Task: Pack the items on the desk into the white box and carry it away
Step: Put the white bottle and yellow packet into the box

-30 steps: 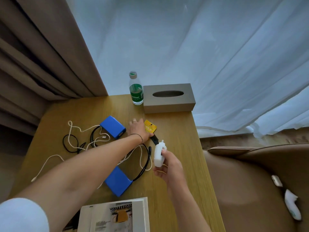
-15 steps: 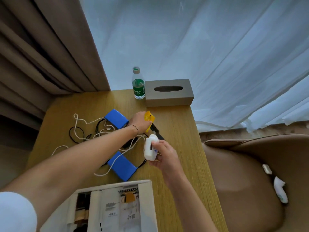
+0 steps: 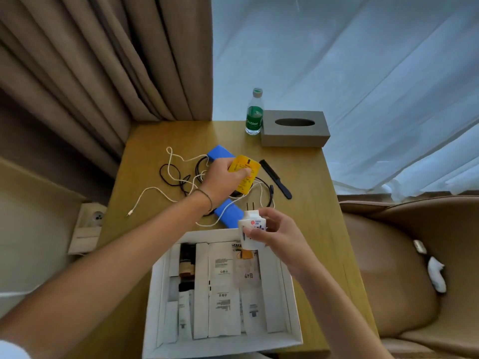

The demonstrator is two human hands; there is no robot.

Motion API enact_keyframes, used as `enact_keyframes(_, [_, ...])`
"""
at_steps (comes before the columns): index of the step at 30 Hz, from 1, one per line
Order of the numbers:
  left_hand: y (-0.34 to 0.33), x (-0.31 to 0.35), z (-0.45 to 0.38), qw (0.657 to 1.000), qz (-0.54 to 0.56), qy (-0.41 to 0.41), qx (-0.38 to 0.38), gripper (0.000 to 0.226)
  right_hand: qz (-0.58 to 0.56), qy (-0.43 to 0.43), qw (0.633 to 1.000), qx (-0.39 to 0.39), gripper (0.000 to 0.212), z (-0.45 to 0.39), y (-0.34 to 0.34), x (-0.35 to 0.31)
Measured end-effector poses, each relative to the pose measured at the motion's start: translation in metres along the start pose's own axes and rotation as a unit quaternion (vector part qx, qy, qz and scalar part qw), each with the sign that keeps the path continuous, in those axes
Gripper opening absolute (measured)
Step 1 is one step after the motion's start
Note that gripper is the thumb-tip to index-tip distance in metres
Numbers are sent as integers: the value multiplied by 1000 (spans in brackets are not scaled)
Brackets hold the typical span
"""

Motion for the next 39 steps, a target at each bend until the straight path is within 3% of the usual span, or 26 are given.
enact_keyframes(8, [42,-19,79,1000,17,-1,-9,9,230,-44,972,-15,35,13,-27,51])
enact_keyframes(15, [52,-47,125,999,3,26,-33,12,548,-65,830,-79,45,9,-39,93])
enact_keyframes(26, [27,-83,156,975,-137,46,-170,5,725,26,681,-98,33,7,-39,121])
enact_keyframes(30, [8,-96,162,954,-197,64,-215,10,741,24,665,-91,32,7,-38,125])
enact_keyframes(34, [-16,-113,172,932,-237,87,-261,11,703,33,709,-44,40,7,-33,123])
enact_keyframes(39, [-38,-130,179,915,-249,110,-298,18,659,33,752,-1,23,8,-26,114])
Point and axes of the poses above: each hand's wrist, its own z-axis away from the middle knuckle, its own y-axis out of the back of the hand, x = y × z, the point moved 3 cm from there along -z, towards the middle knuckle, and after that the axes turned 2 degrees about -y, right-handed, at the moved point
